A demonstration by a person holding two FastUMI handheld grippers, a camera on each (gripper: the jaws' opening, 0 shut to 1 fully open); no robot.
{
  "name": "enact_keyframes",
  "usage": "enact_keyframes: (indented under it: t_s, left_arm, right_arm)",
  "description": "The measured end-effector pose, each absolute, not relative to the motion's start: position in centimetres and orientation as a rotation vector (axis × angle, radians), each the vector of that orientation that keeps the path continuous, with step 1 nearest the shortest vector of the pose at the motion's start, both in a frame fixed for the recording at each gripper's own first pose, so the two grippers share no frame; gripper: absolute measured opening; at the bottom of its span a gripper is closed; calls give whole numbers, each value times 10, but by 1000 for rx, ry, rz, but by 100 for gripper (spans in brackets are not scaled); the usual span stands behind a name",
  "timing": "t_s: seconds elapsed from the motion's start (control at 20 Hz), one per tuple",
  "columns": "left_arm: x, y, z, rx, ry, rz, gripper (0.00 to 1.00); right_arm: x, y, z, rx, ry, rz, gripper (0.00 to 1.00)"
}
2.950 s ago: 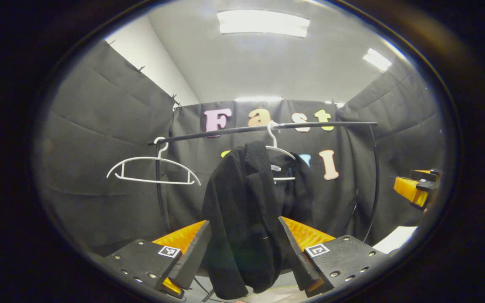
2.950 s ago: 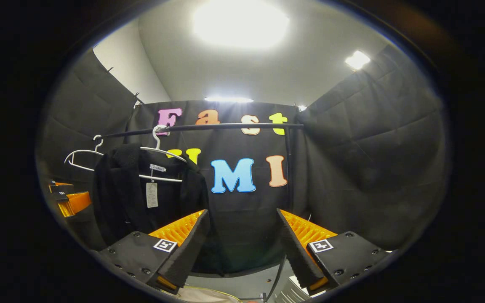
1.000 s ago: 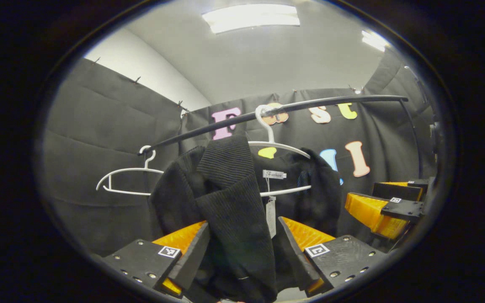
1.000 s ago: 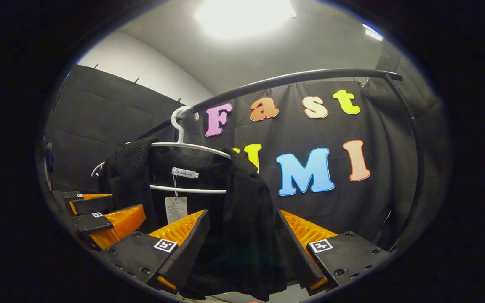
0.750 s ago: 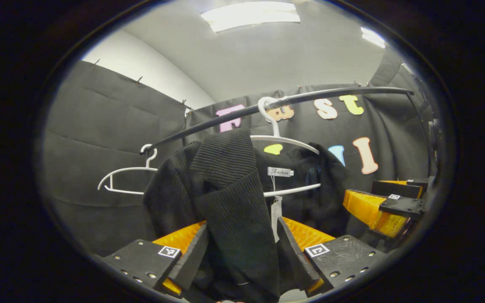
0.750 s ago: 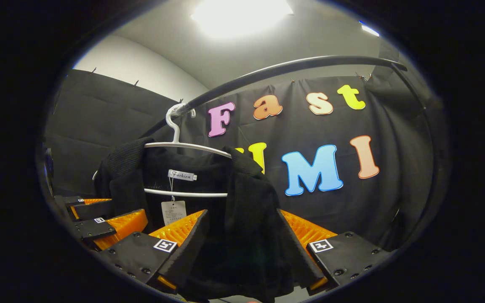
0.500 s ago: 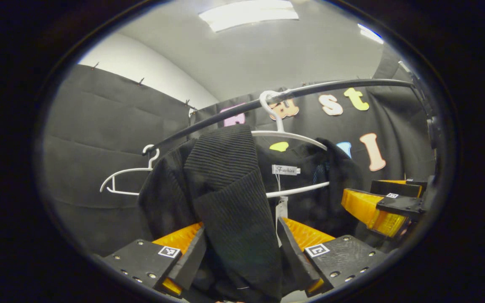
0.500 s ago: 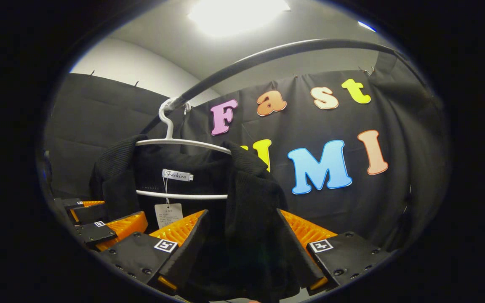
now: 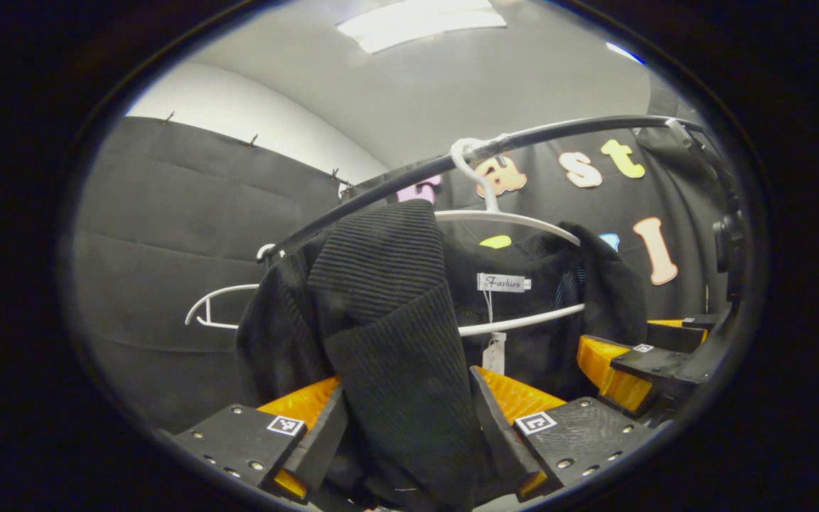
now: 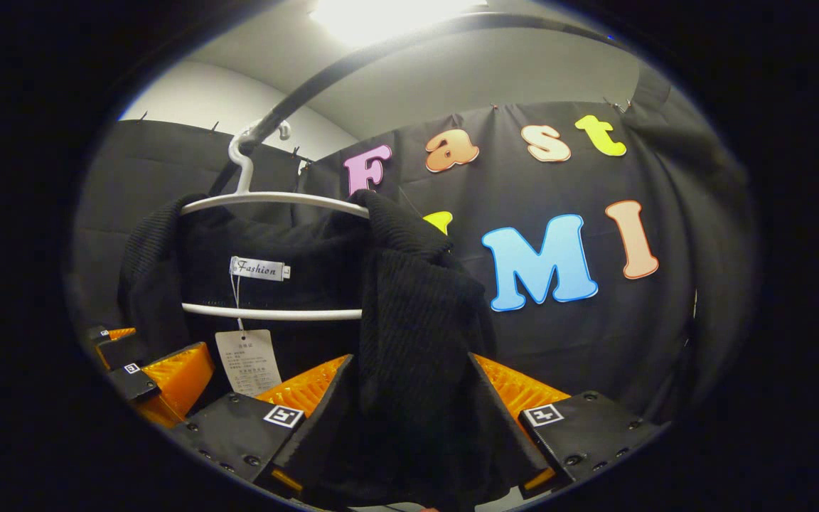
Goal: Grasp the clothes on the hanger with both hands and then place them into the laundry hamper below.
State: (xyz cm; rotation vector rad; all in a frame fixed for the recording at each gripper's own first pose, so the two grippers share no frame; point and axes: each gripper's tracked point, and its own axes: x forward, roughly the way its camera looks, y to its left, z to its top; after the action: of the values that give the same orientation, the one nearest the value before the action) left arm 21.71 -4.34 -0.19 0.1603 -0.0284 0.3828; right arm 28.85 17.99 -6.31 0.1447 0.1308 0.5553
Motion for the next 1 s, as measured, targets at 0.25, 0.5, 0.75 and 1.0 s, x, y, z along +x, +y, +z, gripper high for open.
enact_keyframes:
  t_s: [0.25,0.5,0.75,1.0]
  left_arm:
    - [217,-32,-4,175,-13,428,79]
    - [208,-23,-6,151,-11,427,50]
    - [200,-20,-3,137,-21,414,8]
    - [187,-19,6,160,-33,406,3]
  right_arm:
    - [298,188,-71,155,164,555,81]
    - [301,184,-68,150,159,552,11]
    - [303,173,-64,97,148,517,1]
    - [311,155,-46,85,65,448,1]
